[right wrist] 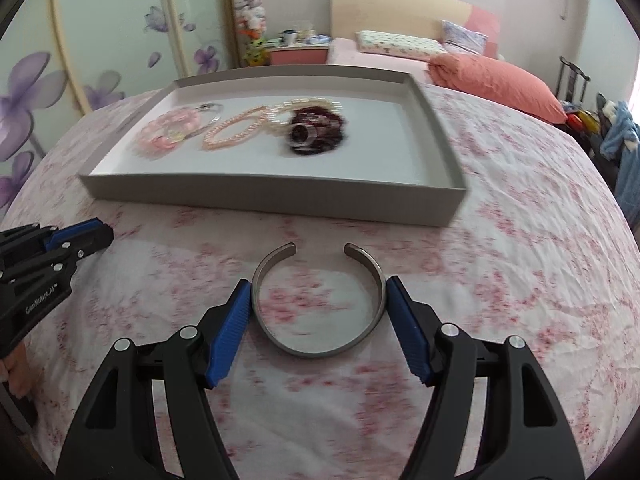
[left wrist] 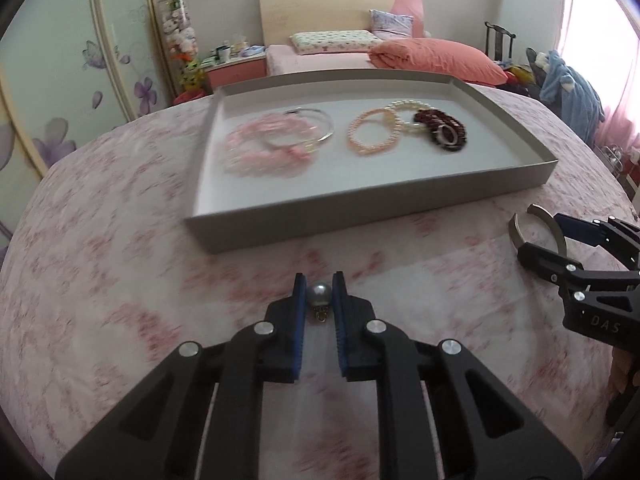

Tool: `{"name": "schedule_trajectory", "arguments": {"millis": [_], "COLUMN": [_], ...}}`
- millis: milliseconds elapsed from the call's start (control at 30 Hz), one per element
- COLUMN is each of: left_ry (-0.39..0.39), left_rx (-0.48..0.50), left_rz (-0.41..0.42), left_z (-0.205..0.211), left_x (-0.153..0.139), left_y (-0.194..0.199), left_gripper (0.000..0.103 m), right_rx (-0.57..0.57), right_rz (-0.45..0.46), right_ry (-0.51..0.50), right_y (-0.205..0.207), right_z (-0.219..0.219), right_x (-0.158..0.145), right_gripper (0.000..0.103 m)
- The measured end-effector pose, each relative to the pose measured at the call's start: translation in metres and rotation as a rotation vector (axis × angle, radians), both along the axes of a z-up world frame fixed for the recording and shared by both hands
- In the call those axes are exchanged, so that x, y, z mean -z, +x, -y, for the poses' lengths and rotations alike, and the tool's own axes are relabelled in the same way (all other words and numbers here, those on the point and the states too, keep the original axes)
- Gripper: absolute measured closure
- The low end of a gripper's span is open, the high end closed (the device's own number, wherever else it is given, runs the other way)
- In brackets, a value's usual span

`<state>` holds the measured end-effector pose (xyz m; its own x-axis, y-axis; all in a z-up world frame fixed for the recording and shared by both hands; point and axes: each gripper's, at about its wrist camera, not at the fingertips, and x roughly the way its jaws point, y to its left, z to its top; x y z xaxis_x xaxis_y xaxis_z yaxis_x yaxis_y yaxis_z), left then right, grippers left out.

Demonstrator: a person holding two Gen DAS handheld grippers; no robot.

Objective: Organize jewelry
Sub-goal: 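Carry the cuff bangle and pearl earring in both tools over the gray tray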

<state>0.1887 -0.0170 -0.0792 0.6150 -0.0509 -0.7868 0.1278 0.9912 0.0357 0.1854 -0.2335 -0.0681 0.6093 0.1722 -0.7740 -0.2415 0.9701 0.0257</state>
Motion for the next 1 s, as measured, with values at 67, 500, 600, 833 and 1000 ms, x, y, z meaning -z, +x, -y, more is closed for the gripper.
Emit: {"name": "schedule_trajectory", "arguments": {"millis": [67,500,600,833,1000], "left_ry": [-0.003,-0.024,-0.025,-0.028,-0.033], "left_rx": [-0.01,-0.017,-0.02,-0.035,-0.044], "left_rz": [0.004,0.0,0.0,0.003,0.003], "left_z": [-0.008,-0.012,-0.012,-0.013,-0.014], "left_x": [0.0,0.0,0.0,-0.001,0.0], "left_y": [-0.003,-0.004,-0.004,-0.003,-0.005], "left_gripper": [0.089,0.068,0.068,0.089,0.089], "right_rx": [-0.03,-0.039,-0.038,-0.034,-0.024], "right_rz": [0.002,-0.001,-0.001,0.001,0.001], "right_ry": [-0.003,-0.011,-0.01,-0.002,-0.002], "right_y": [-0.003,-0.009,-0.009,-0.006,-0.007], "right_z": [-0.01,-0.018,-0.018,-0.017,-0.016], "right_x": [0.0,0.0,0.0,0.0,0.0], "right_gripper": [0.035,0.03,0.03,0.035,0.036]}}
